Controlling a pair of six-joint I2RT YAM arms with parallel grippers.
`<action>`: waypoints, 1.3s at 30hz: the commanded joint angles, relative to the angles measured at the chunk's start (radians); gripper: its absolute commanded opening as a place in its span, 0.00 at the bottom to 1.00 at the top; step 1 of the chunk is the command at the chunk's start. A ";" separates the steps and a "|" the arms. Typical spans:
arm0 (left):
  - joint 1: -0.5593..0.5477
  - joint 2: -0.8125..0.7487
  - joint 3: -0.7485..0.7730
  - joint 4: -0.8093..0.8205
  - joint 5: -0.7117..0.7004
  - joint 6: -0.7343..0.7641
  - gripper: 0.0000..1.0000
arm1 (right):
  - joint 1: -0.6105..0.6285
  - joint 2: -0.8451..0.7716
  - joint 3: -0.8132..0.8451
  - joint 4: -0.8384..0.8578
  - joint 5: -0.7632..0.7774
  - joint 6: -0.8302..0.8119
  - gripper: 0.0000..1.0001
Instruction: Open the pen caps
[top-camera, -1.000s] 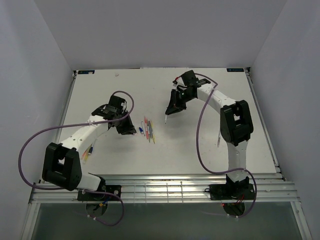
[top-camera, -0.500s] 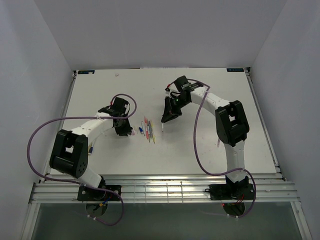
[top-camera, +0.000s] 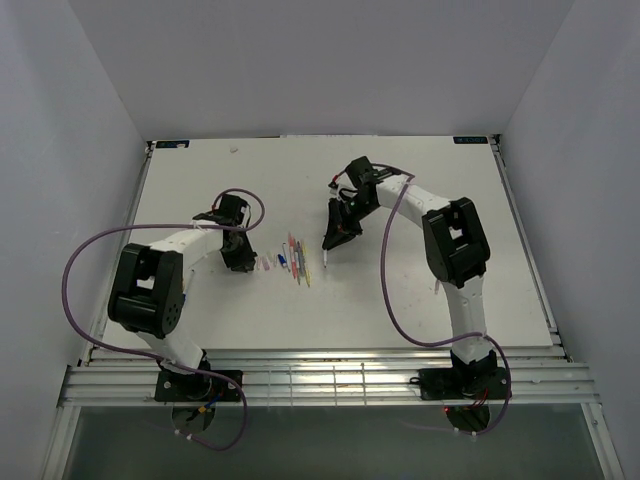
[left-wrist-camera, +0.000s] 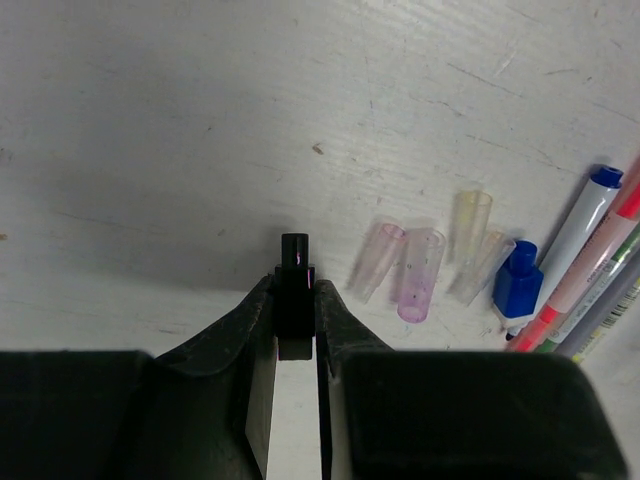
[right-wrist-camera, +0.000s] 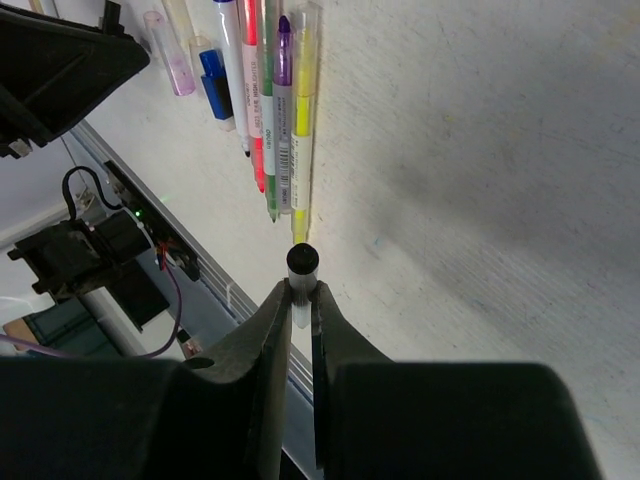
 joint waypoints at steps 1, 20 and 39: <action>0.004 0.043 0.047 0.009 0.014 0.006 0.16 | 0.001 0.031 0.062 -0.012 -0.031 -0.017 0.08; 0.005 0.090 0.056 0.006 0.118 -0.014 0.31 | 0.050 0.118 0.128 -0.023 0.066 -0.019 0.08; 0.007 0.055 -0.010 -0.002 0.114 -0.015 0.38 | 0.063 0.131 0.151 -0.040 0.081 -0.014 0.22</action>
